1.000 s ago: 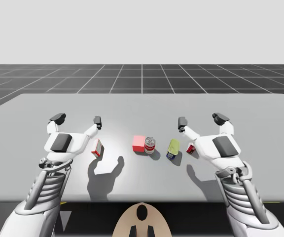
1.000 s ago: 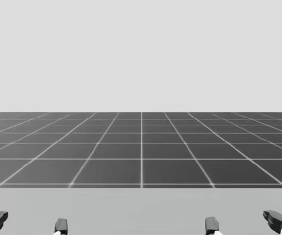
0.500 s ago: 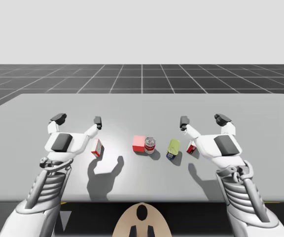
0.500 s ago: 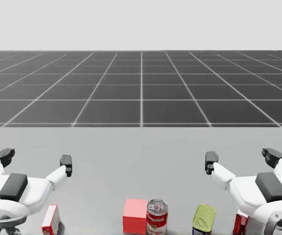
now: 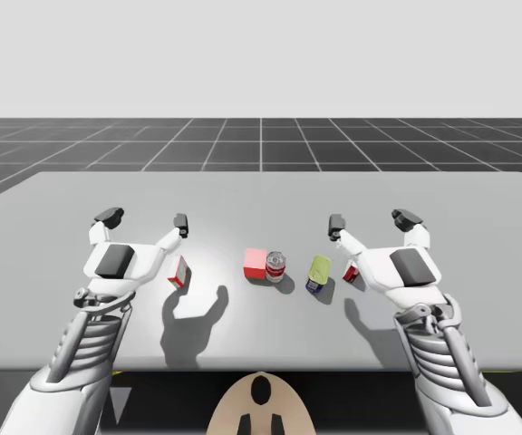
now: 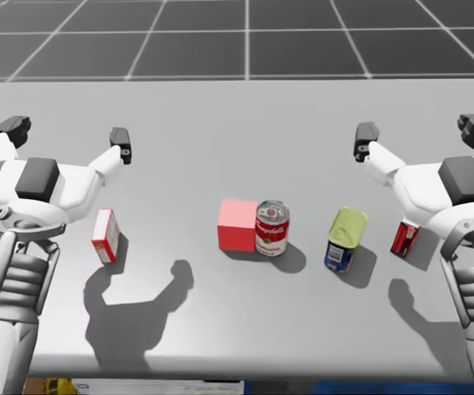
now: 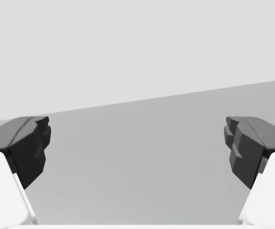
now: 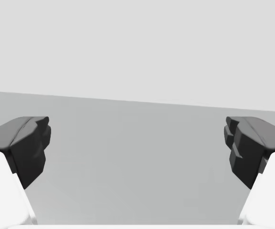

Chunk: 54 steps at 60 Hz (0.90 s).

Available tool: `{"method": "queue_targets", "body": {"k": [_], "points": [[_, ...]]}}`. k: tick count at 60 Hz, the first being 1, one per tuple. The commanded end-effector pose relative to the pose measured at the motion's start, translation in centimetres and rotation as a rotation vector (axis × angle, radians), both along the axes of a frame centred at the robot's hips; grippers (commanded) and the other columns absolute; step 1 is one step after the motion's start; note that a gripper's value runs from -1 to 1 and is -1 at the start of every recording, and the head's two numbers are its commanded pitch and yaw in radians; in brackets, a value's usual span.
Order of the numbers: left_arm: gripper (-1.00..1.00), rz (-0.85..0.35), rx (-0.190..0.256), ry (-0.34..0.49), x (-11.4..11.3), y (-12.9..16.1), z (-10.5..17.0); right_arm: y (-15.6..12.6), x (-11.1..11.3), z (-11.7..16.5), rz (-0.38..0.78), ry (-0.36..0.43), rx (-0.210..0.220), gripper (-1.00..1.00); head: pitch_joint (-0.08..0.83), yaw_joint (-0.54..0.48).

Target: Find the red cube and pick it up.

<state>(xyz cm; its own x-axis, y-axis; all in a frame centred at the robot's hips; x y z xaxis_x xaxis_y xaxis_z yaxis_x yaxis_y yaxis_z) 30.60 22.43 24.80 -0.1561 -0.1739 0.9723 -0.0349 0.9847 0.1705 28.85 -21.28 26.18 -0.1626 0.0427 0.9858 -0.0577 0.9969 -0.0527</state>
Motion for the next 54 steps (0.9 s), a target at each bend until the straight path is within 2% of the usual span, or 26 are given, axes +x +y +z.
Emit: {"method": "queue_targets", "body": {"k": [1, 17, 25, 33, 41, 46, 54], "points": [[-1.0, -0.002, -0.004, 0.001, 0.0, -0.1, 0.0, 0.2, 0.0, -0.1, 0.003, 0.0, 0.002, -1.0, 0.634, 0.03], [-1.0, -0.024, -0.031, 0.011, -0.2, -0.2, 0.2, 0.3, 0.0, -0.2, 0.008, 0.001, -0.002, -1.0, 0.64, 0.03], [-1.0, -0.103, -0.081, 0.068, -0.7, -0.5, 0.7, 0.2, 0.1, -0.2, 0.002, 0.005, 0.002, -1.0, 0.639, 0.04], [-1.0, -0.213, -0.068, 0.156, -2.1, -1.2, 1.5, 0.2, 0.1, -0.2, 0.0, 0.008, 0.01, -1.0, 0.651, 0.04], [-1.0, -0.425, -0.045, 0.276, -3.4, -1.9, 3.0, 0.1, 0.1, -0.1, 0.005, 0.011, 0.014, -1.0, 0.659, 0.03], [-1.0, -0.48, -0.015, 0.312, -3.3, -2.5, 3.2, 0.1, 0.2, -0.2, 0.008, 0.014, 0.018, -1.0, 0.658, 0.03], [-1.0, -0.573, 0.01, 0.372, -3.0, -3.9, 2.8, 0.0, 0.2, -0.2, 0.01, 0.016, 0.021, -1.0, 0.659, 0.03]]}}
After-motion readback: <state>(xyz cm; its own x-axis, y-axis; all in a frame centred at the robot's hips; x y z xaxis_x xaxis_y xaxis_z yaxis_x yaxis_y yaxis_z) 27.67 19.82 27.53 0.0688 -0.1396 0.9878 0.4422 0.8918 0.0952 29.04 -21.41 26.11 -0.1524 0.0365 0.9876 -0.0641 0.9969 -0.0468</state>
